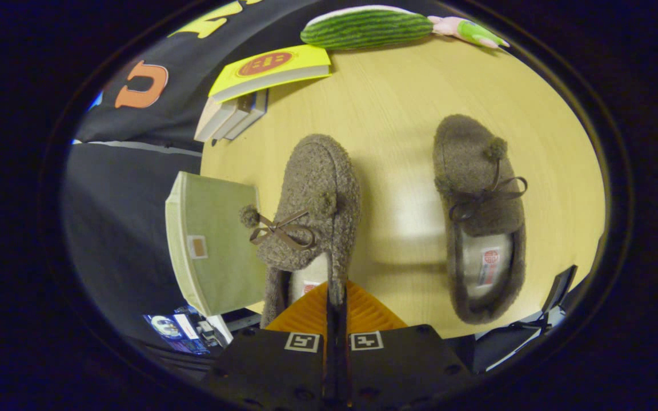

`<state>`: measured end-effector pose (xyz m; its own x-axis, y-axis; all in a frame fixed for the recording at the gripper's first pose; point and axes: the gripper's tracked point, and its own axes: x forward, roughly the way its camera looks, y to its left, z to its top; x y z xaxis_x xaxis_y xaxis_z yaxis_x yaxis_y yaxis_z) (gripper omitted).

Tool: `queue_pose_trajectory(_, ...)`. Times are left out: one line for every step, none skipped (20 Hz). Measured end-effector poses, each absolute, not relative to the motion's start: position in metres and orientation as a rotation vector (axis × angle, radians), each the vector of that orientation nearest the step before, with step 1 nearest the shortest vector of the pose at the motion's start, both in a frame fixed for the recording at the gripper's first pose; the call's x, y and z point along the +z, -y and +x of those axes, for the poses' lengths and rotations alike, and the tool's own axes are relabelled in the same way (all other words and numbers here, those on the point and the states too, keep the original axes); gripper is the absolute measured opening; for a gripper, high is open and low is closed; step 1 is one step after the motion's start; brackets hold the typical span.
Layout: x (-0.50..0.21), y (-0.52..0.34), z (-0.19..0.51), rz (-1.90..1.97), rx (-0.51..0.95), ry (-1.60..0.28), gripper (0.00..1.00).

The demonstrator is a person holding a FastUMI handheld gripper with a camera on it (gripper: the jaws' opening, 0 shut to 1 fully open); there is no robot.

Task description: Open the storage box then place both shoes into the box .Put the left shoe in first, then the right shoe, with the right side of both shoes facing outward in a uniform manner.

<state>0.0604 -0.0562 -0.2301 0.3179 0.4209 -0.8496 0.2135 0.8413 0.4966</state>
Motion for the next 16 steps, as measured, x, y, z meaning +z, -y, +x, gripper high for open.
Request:
queue_pose_trajectory(-0.211, 0.047, 0.061, 0.593, 0.156, -1.233, 0.06)
queue_pose_trajectory(-0.192, 0.037, 0.061, 0.595, 0.162, -1.205, 0.06)
queue_pose_trajectory(-0.172, 0.025, 0.061, 0.597, 0.172, -1.183, 0.06)
queue_pose_trajectory(-0.152, 0.009, 0.061, 0.604, 0.185, -1.163, 0.06)
queue_pose_trajectory(-0.133, -0.008, 0.062, 0.609, 0.204, -1.144, 0.06)
queue_pose_trajectory(-0.114, -0.021, 0.064, 0.607, 0.227, -1.126, 0.06)
queue_pose_trajectory(-0.1, -0.039, 0.064, 0.606, 0.243, -1.117, 0.06)
queue_pose_trajectory(-0.09, -0.062, 0.066, 0.605, 0.26, -1.112, 0.06)
queue_pose_trajectory(-0.085, -0.084, 0.068, 0.598, 0.281, -1.114, 0.06)
queue_pose_trajectory(-0.083, -0.106, 0.07, 0.588, 0.3, -1.116, 0.06)
queue_pose_trajectory(-0.085, -0.128, 0.071, 0.572, 0.317, -1.121, 0.06)
queue_pose_trajectory(-0.089, -0.149, 0.072, 0.56, 0.328, -1.13, 0.06)
queue_pose_trajectory(-0.096, -0.169, 0.073, 0.55, 0.336, -1.144, 0.06)
queue_pose_trajectory(-0.105, -0.187, 0.075, 0.538, 0.342, -1.158, 0.06)
queue_pose_trajectory(-0.115, -0.202, 0.077, 0.525, 0.34, -1.173, 0.06)
queue_pose_trajectory(-0.125, -0.214, 0.078, 0.519, 0.333, -1.187, 0.06)
